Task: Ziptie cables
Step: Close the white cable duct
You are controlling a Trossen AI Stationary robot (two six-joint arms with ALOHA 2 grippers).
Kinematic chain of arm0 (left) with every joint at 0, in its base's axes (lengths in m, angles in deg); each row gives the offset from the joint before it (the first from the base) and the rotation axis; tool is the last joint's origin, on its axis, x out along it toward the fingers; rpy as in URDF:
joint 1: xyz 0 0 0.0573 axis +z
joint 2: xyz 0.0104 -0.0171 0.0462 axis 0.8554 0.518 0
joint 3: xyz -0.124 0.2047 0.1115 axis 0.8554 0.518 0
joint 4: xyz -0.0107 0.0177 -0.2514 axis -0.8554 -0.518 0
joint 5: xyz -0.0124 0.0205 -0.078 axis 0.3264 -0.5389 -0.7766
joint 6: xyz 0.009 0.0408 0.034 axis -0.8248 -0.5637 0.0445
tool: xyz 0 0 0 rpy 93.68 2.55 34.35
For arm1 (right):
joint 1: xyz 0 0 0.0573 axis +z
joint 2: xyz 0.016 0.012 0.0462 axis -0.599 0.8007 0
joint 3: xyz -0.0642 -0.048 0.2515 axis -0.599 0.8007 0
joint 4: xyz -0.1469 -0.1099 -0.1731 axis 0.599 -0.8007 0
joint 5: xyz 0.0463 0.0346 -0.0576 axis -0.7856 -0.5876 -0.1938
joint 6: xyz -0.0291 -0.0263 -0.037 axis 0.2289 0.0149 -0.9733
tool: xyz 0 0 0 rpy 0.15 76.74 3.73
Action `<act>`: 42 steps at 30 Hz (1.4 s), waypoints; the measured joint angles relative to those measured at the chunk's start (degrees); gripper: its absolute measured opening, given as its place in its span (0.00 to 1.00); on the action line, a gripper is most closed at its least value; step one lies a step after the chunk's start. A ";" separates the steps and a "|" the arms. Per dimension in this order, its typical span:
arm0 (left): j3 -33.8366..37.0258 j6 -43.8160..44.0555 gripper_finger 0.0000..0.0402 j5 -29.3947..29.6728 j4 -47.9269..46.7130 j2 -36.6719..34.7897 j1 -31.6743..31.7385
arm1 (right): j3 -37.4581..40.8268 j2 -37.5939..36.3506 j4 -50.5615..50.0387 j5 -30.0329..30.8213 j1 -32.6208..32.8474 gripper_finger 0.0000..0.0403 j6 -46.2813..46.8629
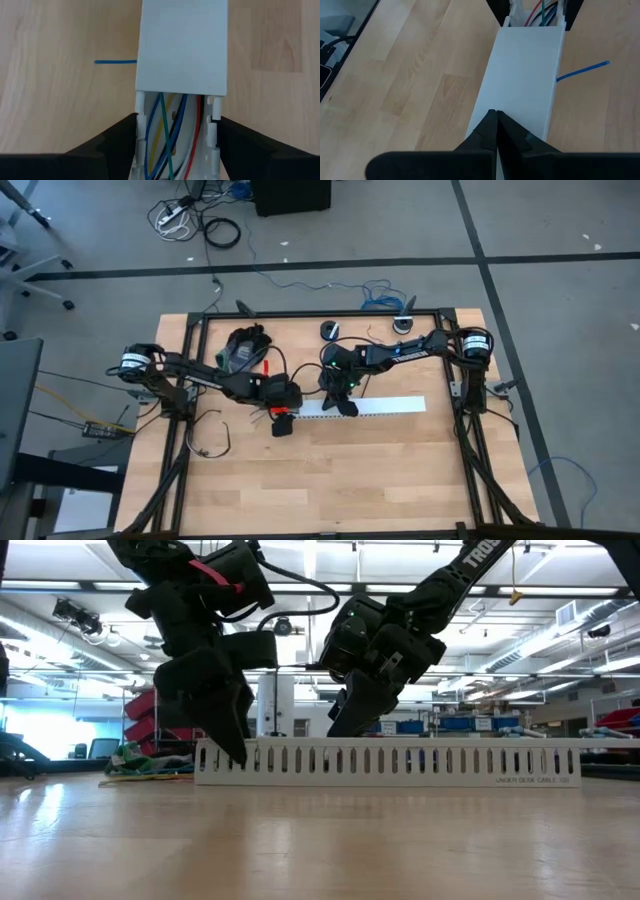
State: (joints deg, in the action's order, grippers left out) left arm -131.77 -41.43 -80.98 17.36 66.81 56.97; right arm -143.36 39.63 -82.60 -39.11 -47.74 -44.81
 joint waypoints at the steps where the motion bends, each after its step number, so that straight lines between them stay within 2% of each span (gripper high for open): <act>1: 0.00 -0.68 0.60 -0.03 0.32 0.28 0.00 | -0.01 0.00 -0.06 0.00 0.00 0.00 0.01; 8: -0.17 -2.41 0.65 -0.57 1.77 1.61 -0.04 | -0.04 0.00 -0.92 0.00 0.04 0.00 0.02; 13: -0.62 -1.21 0.64 -0.39 5.10 1.70 -0.02 | -0.09 0.00 -0.73 0.18 0.07 0.00 0.04; 26: -1.14 -1.27 0.62 -0.67 2.23 1.68 -0.04 | -0.09 0.02 -0.51 0.70 0.07 0.00 0.04; 33: -3.53 -2.59 0.67 -2.74 -2.15 1.60 0.00 | -0.14 0.02 -1.02 0.74 0.07 0.00 0.04; 42: -4.68 -2.95 0.68 -5.91 -5.66 1.53 0.00 | -0.16 0.02 -2.19 0.35 0.07 0.00 -0.49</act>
State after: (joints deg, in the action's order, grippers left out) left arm -136.45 -44.38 -86.89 11.70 68.34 56.97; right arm -143.53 39.65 -84.79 -38.76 -47.67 -45.30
